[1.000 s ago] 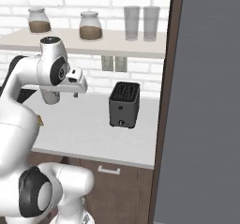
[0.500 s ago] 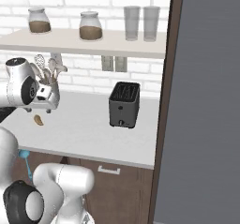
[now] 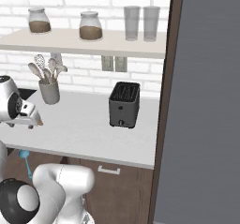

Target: Pick the ladle from the drawer and place it on the counter.

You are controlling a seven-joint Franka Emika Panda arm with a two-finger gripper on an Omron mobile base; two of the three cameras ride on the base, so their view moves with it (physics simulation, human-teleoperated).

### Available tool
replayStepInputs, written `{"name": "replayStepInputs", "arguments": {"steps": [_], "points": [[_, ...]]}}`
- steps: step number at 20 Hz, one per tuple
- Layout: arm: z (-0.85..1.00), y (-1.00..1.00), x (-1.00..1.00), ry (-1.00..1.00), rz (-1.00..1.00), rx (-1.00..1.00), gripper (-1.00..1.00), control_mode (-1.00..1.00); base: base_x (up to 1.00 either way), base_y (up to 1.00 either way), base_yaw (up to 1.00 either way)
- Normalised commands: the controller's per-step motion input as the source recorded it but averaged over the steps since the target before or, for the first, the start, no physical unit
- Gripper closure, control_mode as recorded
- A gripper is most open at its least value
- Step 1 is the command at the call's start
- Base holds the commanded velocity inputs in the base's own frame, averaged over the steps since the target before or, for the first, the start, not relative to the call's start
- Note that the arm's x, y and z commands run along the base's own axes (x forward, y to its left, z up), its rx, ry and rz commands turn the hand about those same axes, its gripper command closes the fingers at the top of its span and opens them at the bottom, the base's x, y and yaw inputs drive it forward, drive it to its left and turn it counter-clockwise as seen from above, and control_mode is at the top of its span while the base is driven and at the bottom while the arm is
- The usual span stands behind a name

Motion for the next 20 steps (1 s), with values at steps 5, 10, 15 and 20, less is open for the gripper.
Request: {"name": "replayStepInputs", "arguments": {"steps": [5, 10, 15, 20], "points": [[-0.72, 0.49, -0.26, 0.15, -0.02, 0.02, -1.0, -1.0, 0.0, 0.0, 0.0], [-0.81, 0.34, -0.33, 0.02, -0.02, 0.01, -1.0, -1.0, 0.0, 0.0, 0.0], [-0.56, 0.1, -0.31, 0.0, 0.0, 0.0, -1.0, -1.0, 0.0, 0.0, 0.0], [-0.5, 0.15, -0.03, 0.02, 0.0, 0.0, -1.0, -1.0, 0.0, 0.0, 0.0]]}}
